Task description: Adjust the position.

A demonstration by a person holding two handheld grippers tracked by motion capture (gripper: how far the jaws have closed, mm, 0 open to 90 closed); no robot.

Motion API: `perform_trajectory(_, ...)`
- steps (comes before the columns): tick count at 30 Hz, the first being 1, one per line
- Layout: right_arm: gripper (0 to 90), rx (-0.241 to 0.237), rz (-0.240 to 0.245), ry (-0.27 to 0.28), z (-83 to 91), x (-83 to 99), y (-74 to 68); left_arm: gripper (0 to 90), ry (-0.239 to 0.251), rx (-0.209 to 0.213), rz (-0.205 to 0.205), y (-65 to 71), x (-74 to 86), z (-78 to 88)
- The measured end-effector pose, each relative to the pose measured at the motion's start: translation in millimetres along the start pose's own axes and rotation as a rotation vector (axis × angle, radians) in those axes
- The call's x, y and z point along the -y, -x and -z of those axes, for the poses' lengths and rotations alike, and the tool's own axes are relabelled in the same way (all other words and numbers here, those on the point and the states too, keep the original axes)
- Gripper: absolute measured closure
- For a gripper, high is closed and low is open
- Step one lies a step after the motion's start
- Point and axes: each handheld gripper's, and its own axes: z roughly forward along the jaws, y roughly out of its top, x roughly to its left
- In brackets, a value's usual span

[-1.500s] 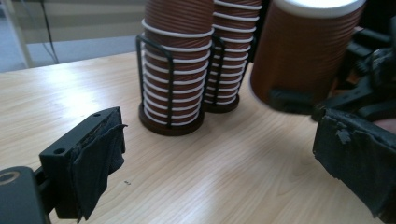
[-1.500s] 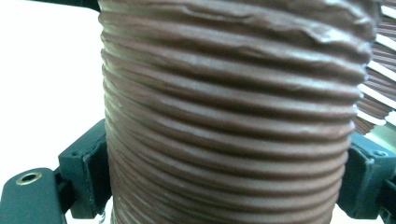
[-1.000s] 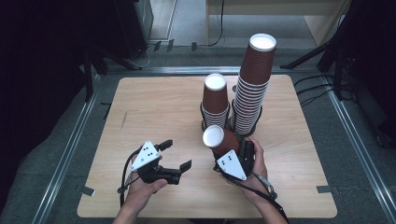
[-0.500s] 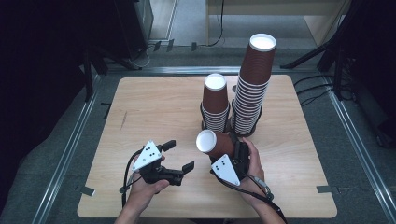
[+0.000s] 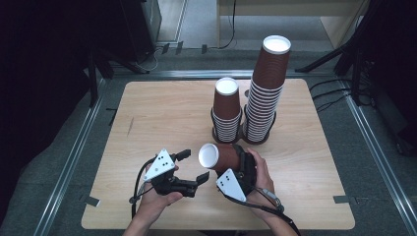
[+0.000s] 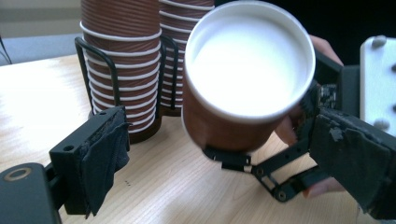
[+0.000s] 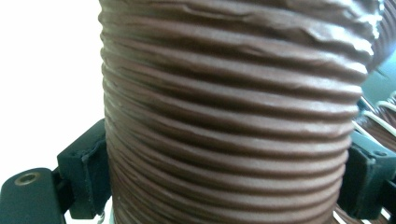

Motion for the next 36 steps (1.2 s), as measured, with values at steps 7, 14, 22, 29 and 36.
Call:
perform_trajectory(7, 10.8, -0.043, 0.035, 0.022, 0.4, -4.0, -9.0, 12.8, -0.005, -0.002, 0.018, 1.9, -0.5, -2.0)
perform_trajectory(14, 10.8, -0.071, 0.064, 0.032, 0.1, -6.3, -17.4, 13.9, -0.023, 0.028, 0.021, 3.4, -0.1, -4.0)
perform_trajectory(22, 10.8, -0.082, 0.075, 0.06, 2.1, -10.2, -21.4, 15.7, -0.039, 0.04, 0.012, 5.5, 1.0, -6.6)
perform_trajectory(29, 10.1, -0.084, 0.083, 0.058, 2.7, -10.3, -21.8, 19.5, -0.039, 0.046, 0.006, 4.5, 1.6, -6.5)
perform_trajectory(36, 7.6, -0.101, 0.036, 0.055, 2.2, -9.2, -21.2, 21.3, -0.026, 0.056, 0.014, 0.9, 1.8, -5.9)
